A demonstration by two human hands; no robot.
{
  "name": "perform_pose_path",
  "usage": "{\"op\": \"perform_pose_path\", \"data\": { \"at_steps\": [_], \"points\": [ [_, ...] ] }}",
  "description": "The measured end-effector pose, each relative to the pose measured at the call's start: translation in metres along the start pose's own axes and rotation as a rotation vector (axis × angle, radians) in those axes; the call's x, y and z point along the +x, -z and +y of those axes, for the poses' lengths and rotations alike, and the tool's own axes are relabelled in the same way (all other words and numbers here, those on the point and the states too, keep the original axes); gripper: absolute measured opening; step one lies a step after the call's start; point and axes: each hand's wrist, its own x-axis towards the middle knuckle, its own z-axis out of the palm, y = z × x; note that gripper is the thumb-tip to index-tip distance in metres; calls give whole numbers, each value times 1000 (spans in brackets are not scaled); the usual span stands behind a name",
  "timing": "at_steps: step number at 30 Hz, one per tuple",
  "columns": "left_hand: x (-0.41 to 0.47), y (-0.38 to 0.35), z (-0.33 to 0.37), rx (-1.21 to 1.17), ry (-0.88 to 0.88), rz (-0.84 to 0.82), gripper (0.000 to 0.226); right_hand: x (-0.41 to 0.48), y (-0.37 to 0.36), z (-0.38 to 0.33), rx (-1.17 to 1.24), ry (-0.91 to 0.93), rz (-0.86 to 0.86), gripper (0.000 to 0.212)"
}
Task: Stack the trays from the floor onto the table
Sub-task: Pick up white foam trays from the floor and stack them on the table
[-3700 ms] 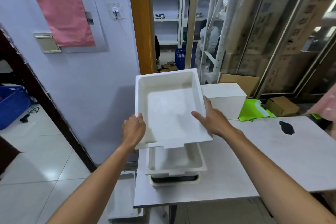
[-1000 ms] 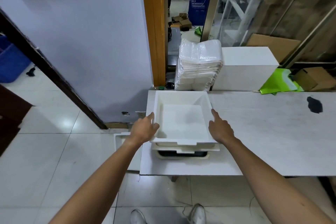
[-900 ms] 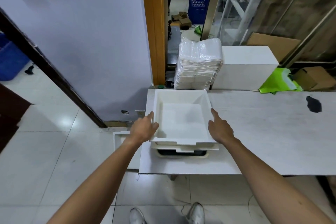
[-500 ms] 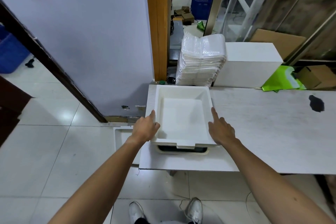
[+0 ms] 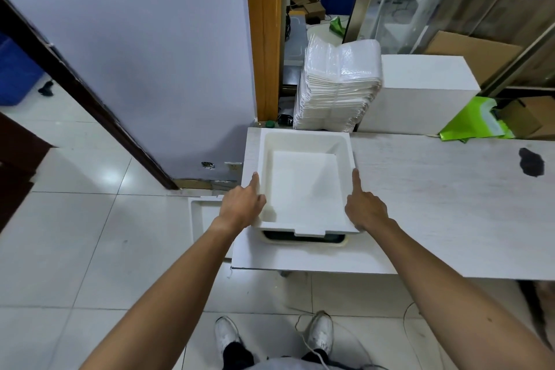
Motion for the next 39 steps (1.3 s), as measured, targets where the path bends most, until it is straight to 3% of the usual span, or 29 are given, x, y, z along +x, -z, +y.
{"op": "perform_pose_path", "data": {
  "at_steps": [9, 14, 25, 30, 39],
  "points": [
    [-18, -10, 5, -19, -35, -5, 63, -8, -12, 13, 192, 35, 38, 74],
    [-24, -19, 2, -182, -25, -54, 64, -22, -20, 16, 301, 11, 63, 67],
    [-17, -8, -3, -193, -74, -219, 81, -17, -11, 16, 181, 36, 23, 73],
    [-30, 9, -13, -374, -13, -211, 76, -3, 5, 16, 45, 52, -54, 74],
    [-51, 29, -59, -388, 101, -162, 71, 6, 13, 11, -39, 85, -11, 73]
  ]
}}
